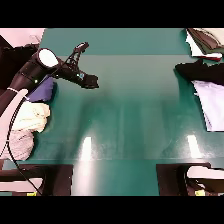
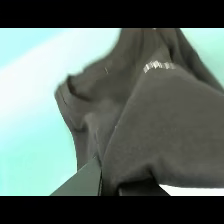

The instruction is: Fold the shirts.

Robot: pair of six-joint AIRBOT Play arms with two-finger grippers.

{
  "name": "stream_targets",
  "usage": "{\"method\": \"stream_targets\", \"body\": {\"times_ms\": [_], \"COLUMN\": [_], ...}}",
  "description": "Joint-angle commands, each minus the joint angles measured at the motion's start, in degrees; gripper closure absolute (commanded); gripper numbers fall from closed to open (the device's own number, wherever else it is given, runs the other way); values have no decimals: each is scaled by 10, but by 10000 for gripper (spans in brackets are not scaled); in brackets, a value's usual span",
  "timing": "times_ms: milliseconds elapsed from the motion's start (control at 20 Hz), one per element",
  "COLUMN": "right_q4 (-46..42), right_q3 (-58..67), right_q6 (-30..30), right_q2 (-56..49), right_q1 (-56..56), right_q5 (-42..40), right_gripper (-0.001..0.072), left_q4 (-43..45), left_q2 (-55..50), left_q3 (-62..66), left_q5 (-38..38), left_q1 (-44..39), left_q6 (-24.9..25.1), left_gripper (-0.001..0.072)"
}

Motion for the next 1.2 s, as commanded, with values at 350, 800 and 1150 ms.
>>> {"method": "stream_targets", "body": {"times_ms": [350,800,1150], "right_q4": [-8,-89,-294], "right_q3": [205,104,-61], "right_q6": [36,55,141], "right_q2": [-34,63,200], "right_q1": [-42,-46,-47], "right_q5": [51,139,223], "right_gripper": [698,697,690], "left_q4": [-2,0,0], "left_q2": [0,0,0], "left_q3": [0,0,0], "left_q5": [13,11,8], "left_q1": [-7,-7,-7], "left_q6": [-12,-12,-7], "left_gripper": [681,681,681]}}
